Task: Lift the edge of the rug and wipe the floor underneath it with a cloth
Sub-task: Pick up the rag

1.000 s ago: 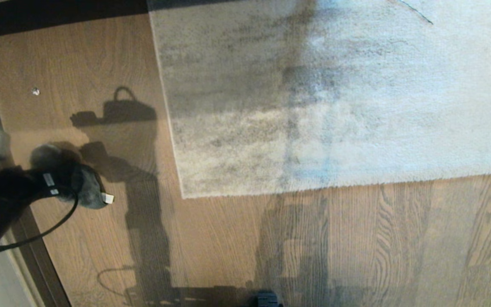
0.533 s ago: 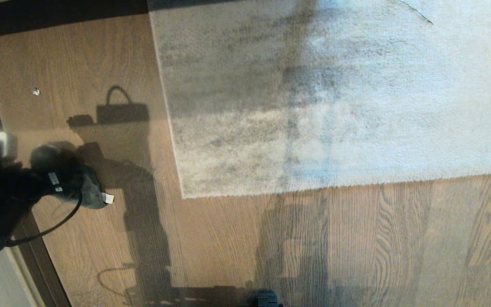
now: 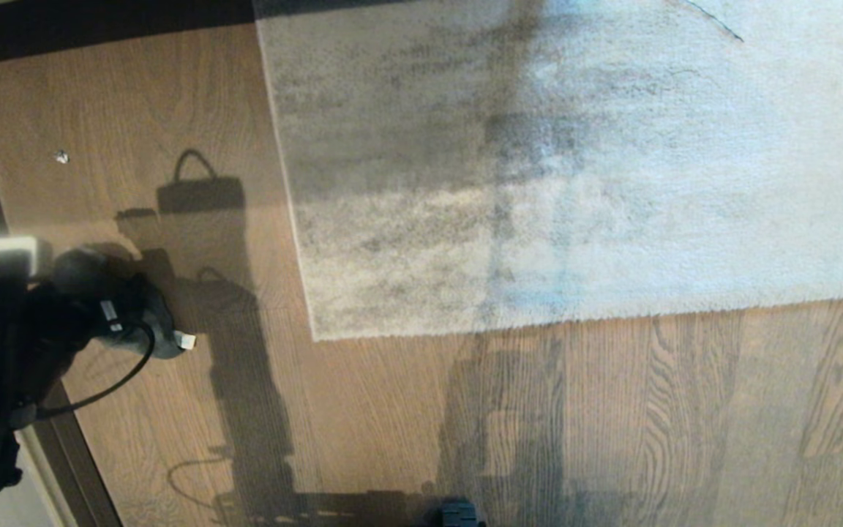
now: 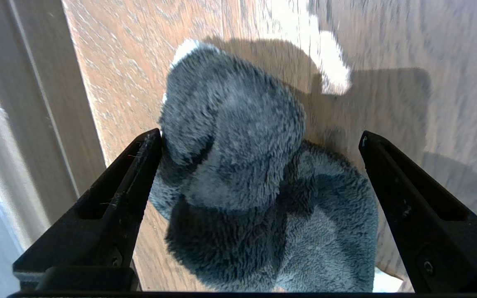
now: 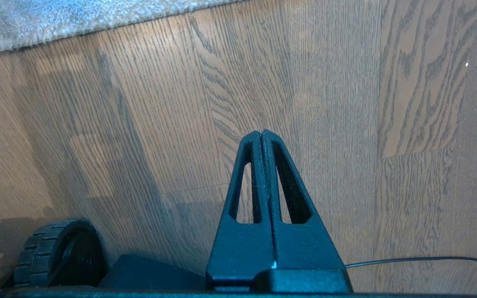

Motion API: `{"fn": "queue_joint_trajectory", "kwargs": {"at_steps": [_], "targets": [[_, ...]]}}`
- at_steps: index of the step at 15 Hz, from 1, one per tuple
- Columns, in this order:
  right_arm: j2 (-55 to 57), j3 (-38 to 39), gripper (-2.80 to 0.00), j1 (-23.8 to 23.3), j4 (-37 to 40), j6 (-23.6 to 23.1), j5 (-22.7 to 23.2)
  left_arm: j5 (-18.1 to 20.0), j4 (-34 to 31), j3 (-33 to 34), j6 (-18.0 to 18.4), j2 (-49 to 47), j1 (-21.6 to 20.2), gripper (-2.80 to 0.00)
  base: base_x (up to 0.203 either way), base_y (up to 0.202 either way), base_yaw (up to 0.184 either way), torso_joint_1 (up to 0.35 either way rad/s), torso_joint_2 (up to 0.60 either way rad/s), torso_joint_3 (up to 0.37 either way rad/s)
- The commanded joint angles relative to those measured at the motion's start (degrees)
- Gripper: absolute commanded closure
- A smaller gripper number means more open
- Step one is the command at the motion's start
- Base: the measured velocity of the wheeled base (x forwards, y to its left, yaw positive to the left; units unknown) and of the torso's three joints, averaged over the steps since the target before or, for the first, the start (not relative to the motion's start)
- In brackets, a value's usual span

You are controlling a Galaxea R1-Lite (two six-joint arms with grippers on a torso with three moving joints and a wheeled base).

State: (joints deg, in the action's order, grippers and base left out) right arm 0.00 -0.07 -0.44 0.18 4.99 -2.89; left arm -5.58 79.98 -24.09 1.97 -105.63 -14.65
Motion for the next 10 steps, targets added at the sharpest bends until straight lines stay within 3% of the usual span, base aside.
{"fn": "queue_joint_trajectory", "kwargs": {"at_steps": [1,4,10], "targets": [[0.1,0.0,0.00,0.0,0.0,0.0,0.0,0.0,2.0,0.2,0.1,-2.8,0.1,-2.80,0.000,0.000,0.000,0.000,0.00,0.000],[0.1,0.0,0.00,0.0,0.0,0.0,0.0,-0.1,5.7,0.3,0.0,-4.9,0.1,-2.80,0.000,0.000,0.000,0.000,0.00,0.000],[0.1,0.0,0.00,0.0,0.0,0.0,0.0,-0.2,5.8,2.8,0.9,-5.3,0.0,-2.80,0.000,0.000,0.000,0.000,0.00,0.000]]}}
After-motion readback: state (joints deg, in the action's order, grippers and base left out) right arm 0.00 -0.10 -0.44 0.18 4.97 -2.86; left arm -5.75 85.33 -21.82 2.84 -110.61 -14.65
